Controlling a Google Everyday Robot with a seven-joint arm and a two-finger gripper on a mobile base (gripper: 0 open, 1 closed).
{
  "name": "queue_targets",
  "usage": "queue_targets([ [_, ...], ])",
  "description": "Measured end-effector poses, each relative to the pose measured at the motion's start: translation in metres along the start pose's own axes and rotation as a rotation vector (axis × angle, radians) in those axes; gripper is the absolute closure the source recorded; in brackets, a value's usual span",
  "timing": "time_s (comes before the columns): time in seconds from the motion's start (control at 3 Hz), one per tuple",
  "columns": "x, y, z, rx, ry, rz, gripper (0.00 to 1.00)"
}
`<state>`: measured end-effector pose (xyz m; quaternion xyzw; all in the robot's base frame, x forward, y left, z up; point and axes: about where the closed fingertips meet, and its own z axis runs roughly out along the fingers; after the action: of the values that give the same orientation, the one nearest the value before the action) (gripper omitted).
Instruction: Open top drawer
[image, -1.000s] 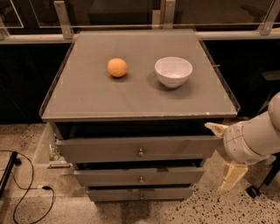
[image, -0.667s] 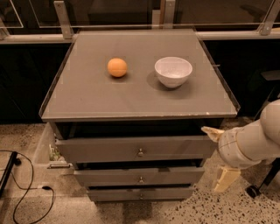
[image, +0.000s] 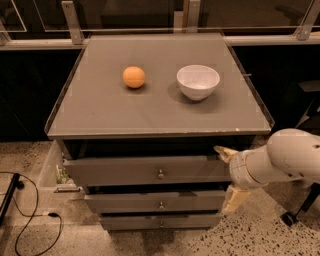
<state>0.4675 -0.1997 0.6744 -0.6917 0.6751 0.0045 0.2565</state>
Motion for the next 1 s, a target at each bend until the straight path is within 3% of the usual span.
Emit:
queue_targets([
  [0.33, -0.001, -0.016, 0.020, 0.028, -0.023, -0.029, 0.00],
  [1.0, 0.002, -0.028, 0.058, 0.031, -0.047, -0.053, 0.00],
])
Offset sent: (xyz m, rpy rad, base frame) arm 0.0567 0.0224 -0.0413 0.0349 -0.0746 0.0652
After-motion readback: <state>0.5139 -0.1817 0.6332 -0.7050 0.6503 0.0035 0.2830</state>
